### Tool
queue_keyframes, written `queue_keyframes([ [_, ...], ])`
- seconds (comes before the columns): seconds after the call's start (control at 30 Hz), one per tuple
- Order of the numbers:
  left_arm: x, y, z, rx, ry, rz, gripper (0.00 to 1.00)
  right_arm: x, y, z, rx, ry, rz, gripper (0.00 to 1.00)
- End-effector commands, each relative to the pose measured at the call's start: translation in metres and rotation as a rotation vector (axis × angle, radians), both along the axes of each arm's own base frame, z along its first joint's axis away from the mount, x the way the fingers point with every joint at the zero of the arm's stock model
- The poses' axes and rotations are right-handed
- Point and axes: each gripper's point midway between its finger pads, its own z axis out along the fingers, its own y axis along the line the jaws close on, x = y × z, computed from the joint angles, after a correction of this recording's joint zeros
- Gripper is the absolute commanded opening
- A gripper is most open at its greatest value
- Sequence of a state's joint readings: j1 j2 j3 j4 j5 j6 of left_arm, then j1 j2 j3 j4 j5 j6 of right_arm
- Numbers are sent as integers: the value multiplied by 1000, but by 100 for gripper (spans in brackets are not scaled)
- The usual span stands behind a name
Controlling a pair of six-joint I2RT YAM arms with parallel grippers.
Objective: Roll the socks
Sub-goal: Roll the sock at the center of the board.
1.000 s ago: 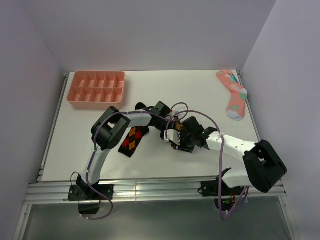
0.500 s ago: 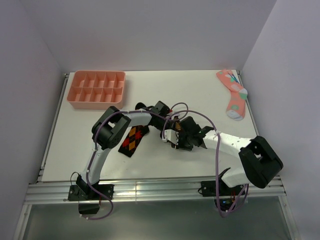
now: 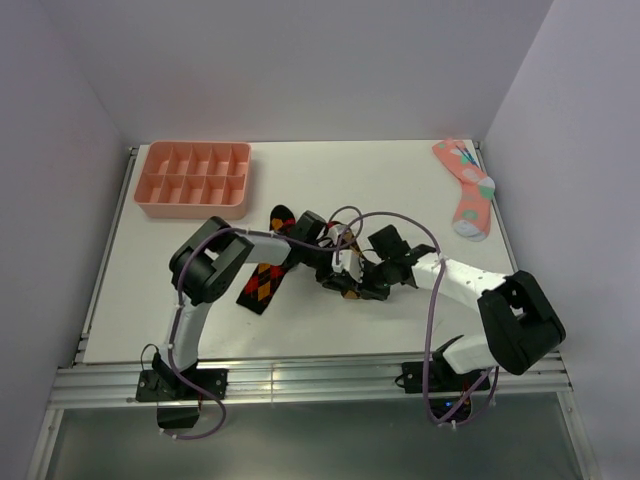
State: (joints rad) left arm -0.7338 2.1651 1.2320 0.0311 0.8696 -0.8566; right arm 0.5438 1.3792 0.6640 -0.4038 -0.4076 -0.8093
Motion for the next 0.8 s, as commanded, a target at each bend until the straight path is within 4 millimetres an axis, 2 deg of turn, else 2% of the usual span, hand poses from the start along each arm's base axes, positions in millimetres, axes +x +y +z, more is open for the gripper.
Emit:
queue_keyframes([
  [0.0,21,3,-8,58,-108,174,35,-16,-16,0,-7,138,-32,11],
  [0.07,23,4,-5,52,-110,228,37,-16,-18,0,-1,155,-36,10],
  [0.13,34,-1,8,12,-161,283,36,-18,-21,2,13,182,-41,10],
  [0.17,34,2,6,17,-165,303,36,-18,-21,3,16,189,-36,10],
  [0.4,50,0,20,-17,-283,419,36,-29,-31,6,-1,297,-22,10],
  [0.43,50,1,24,-21,-309,427,36,-26,-30,9,7,297,-14,10],
  [0.5,61,4,36,-34,-392,478,36,-32,-33,8,2,350,-17,10],
  [0.57,59,9,38,-25,-470,492,37,-30,-34,8,12,381,-13,10],
  [0.6,64,8,53,-57,-529,516,37,-34,-35,8,7,409,-12,10],
  [0.63,59,11,51,-50,-575,499,37,-31,-35,9,9,410,-6,10],
  [0.7,60,11,63,-72,-652,501,36,-32,-38,7,3,444,-12,10],
  [0.77,56,11,64,-79,-716,464,34,-28,-38,9,9,454,-11,10],
])
